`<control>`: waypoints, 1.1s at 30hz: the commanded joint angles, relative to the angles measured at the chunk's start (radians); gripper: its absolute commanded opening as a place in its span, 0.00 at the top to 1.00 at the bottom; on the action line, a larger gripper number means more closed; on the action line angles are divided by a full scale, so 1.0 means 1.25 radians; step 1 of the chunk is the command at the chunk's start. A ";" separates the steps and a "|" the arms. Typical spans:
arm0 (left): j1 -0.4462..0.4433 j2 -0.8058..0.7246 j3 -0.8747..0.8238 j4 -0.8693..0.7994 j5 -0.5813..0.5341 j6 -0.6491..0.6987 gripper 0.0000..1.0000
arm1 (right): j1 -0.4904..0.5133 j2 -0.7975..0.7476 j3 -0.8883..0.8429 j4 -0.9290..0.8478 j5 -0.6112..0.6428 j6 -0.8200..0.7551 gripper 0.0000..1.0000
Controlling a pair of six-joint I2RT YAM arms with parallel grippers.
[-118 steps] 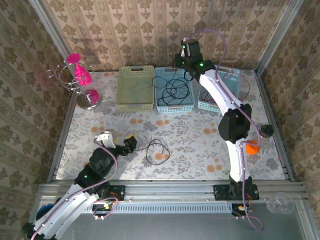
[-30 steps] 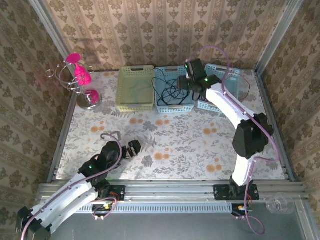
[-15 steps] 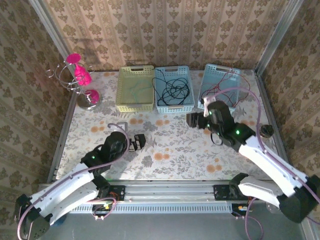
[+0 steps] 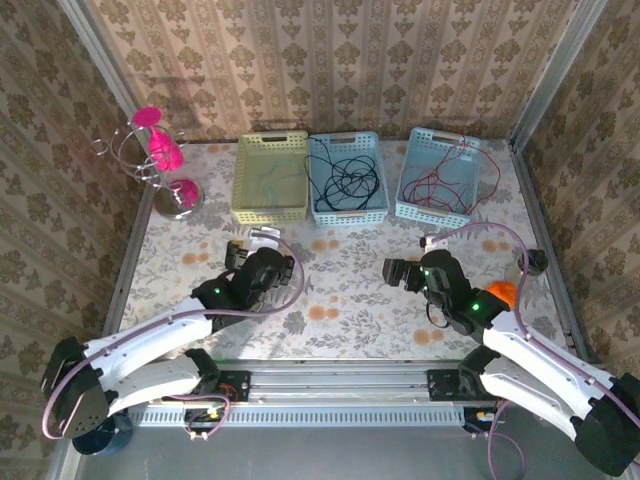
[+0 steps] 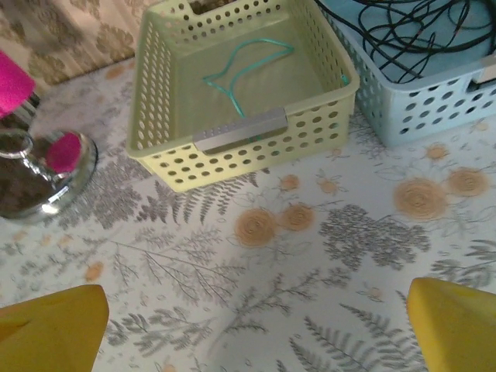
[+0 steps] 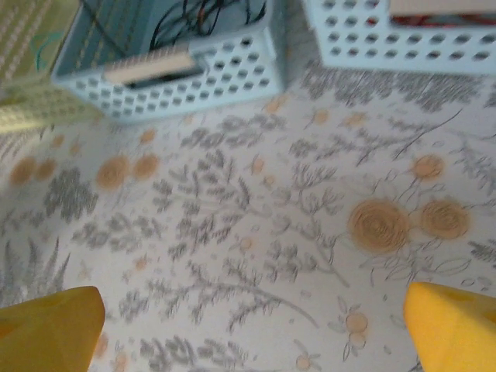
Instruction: Untangle the cables
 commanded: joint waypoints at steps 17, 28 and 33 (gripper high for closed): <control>0.451 -0.025 -0.275 0.627 0.311 0.326 0.00 | 0.001 -0.011 -0.043 0.171 0.154 -0.144 0.00; 0.613 0.398 -0.263 1.025 0.408 0.329 0.00 | 0.000 -0.027 -0.104 0.300 0.056 -0.392 0.00; 0.730 0.424 -0.229 0.950 0.580 0.228 0.00 | -0.002 -0.010 -0.099 0.319 0.035 -0.403 0.00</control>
